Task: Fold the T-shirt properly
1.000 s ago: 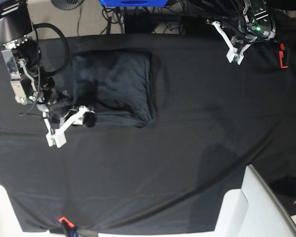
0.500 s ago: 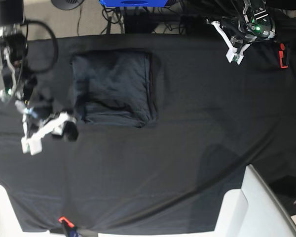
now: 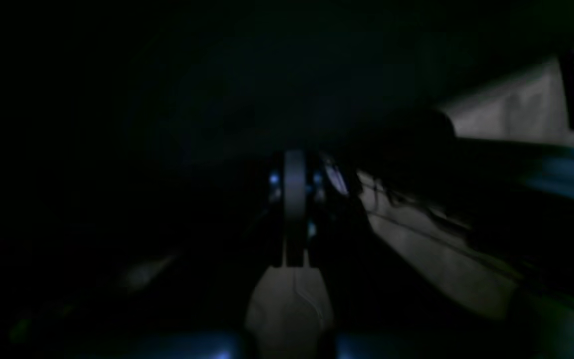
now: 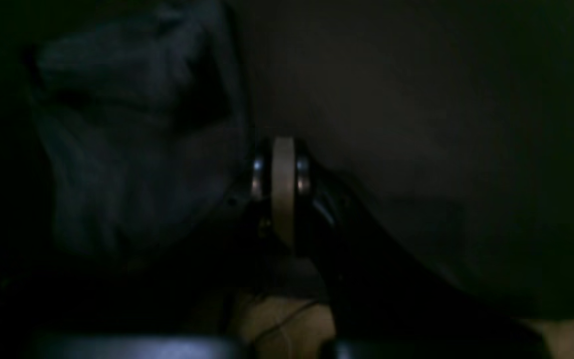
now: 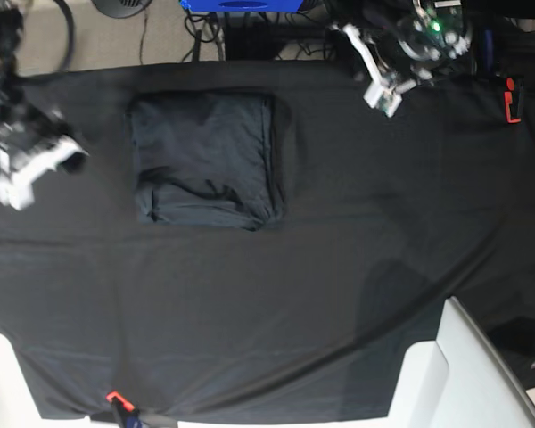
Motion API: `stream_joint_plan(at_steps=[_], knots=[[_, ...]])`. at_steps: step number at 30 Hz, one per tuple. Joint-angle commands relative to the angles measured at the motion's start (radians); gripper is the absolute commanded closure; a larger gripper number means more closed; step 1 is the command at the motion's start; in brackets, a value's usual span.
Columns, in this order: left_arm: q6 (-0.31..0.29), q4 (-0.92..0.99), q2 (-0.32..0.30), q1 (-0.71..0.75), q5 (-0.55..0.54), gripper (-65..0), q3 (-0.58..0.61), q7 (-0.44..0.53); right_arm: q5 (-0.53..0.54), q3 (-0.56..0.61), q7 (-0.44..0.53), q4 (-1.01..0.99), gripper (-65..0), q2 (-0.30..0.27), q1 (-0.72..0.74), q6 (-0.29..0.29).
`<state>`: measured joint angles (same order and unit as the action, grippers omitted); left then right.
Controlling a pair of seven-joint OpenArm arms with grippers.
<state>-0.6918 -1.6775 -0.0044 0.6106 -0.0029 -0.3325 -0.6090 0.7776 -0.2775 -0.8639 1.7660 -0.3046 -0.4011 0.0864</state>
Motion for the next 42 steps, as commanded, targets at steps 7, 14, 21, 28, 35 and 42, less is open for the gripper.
stream_joint_plan(at_steps=[7,14,21,28,35,42], knots=[[-0.006,0.018,-0.012,0.171,0.116,0.0,0.005,0.16,0.023,-0.199,-0.335,0.203,0.0,-0.012,-0.167,0.011],[-0.006,0.429,-0.012,0.104,0.231,0.0,0.037,0.397,-0.057,-0.026,-0.255,0.004,0.0,-0.034,-0.275,0.006],[-0.006,1.009,-0.019,-0.105,0.245,0.0,0.037,0.682,-0.623,0.49,0.257,-0.716,0.0,0.022,-0.121,0.005],[0.223,1.678,-0.085,-0.42,0.501,0.0,0.037,1.141,-0.797,0.622,1.233,-1.766,0.0,0.206,0.255,0.005],[0.409,1.635,-0.087,-0.45,0.723,0.0,0.036,1.056,-0.781,0.591,1.311,-1.733,0.0,0.209,0.163,0.003],[0.409,1.635,-0.104,-0.456,0.746,0.0,0.037,1.044,-0.657,0.355,1.302,-1.664,0.0,0.209,0.116,0.005]])
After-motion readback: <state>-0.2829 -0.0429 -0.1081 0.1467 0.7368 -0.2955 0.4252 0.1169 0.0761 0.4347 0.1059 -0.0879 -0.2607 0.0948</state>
